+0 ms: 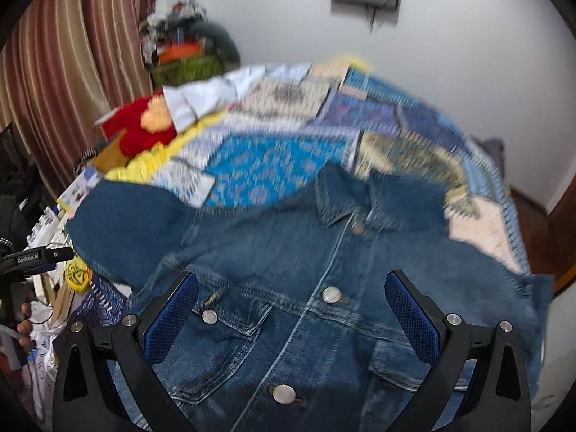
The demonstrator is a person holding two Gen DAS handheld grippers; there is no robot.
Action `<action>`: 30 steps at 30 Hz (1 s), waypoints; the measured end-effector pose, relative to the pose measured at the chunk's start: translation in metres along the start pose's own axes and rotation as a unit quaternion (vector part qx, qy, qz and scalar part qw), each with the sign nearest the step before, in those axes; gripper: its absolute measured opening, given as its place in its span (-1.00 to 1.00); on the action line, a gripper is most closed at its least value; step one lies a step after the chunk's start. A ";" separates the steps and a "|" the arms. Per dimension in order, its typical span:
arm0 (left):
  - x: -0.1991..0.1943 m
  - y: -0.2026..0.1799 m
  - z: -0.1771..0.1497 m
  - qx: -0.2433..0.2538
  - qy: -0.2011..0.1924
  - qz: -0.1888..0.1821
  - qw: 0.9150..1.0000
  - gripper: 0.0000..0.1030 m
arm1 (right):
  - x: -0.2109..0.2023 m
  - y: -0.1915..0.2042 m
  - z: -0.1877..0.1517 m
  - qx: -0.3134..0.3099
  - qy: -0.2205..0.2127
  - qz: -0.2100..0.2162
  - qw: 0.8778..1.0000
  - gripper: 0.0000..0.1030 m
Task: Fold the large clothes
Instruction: 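Grasp the denim jacket sleeve with the left gripper and lift it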
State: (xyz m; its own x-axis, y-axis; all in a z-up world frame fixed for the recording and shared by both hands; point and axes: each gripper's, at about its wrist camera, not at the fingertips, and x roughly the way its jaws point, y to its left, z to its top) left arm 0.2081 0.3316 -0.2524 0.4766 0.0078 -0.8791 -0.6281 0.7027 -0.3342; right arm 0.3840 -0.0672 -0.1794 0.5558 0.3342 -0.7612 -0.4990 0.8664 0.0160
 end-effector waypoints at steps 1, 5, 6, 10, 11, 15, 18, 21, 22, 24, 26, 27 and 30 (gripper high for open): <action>0.007 0.005 0.002 -0.012 0.006 -0.002 1.000 0.80 | 0.010 -0.002 0.001 0.005 0.015 0.008 1.000 1.00; 0.030 0.018 0.012 -0.048 0.009 0.001 0.999 0.63 | 0.045 -0.009 0.001 0.030 0.075 0.037 0.996 1.00; 0.034 0.020 0.015 -0.053 0.010 0.006 0.999 0.55 | 0.052 -0.012 0.001 0.036 0.086 0.043 0.995 1.00; 0.045 0.029 0.025 -0.078 0.005 0.007 0.997 0.37 | 0.069 -0.015 0.001 0.045 0.113 0.053 0.991 1.00; 0.046 0.030 0.027 -0.082 0.000 0.011 0.997 0.34 | 0.071 -0.014 0.001 0.041 0.116 0.055 0.991 1.00; 0.045 0.025 0.035 -0.078 -0.019 0.024 0.997 -0.03 | 0.072 -0.011 0.003 0.021 0.114 0.045 0.992 1.00; 0.038 0.013 0.034 -0.052 -0.042 0.064 0.996 -0.38 | 0.070 -0.012 0.002 0.013 0.110 0.043 0.993 1.00; 0.031 -0.003 0.034 -0.012 -0.060 0.102 0.993 -0.54 | 0.064 -0.011 0.002 0.006 0.102 0.043 0.994 1.00; 0.028 -0.008 0.033 0.003 -0.064 0.112 0.992 -0.59 | 0.062 -0.012 0.002 0.004 0.098 0.042 0.994 1.00; 0.020 -0.016 0.033 0.027 -0.075 0.128 0.989 -0.67 | 0.056 -0.011 0.003 -0.002 0.090 0.039 0.995 1.00; 0.006 -0.028 0.032 0.050 -0.095 0.136 0.985 -0.76 | 0.047 -0.011 0.003 -0.015 0.076 0.034 0.996 1.00; -0.002 -0.036 0.032 0.065 -0.108 0.140 0.982 -0.77 | 0.042 -0.011 0.003 -0.020 0.068 0.031 0.997 1.00; -0.034 -0.072 0.033 0.118 -0.157 0.144 0.970 -0.78 | 0.025 -0.013 0.004 -0.034 0.046 0.025 0.998 1.00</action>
State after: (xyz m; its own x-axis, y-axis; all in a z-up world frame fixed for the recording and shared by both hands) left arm 0.2574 0.3046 -0.1876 0.4883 0.4186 -0.7657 -0.6232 0.7815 0.0299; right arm 0.4070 -0.0683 -0.1966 0.4677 0.3389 -0.8163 -0.5709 0.8209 0.0137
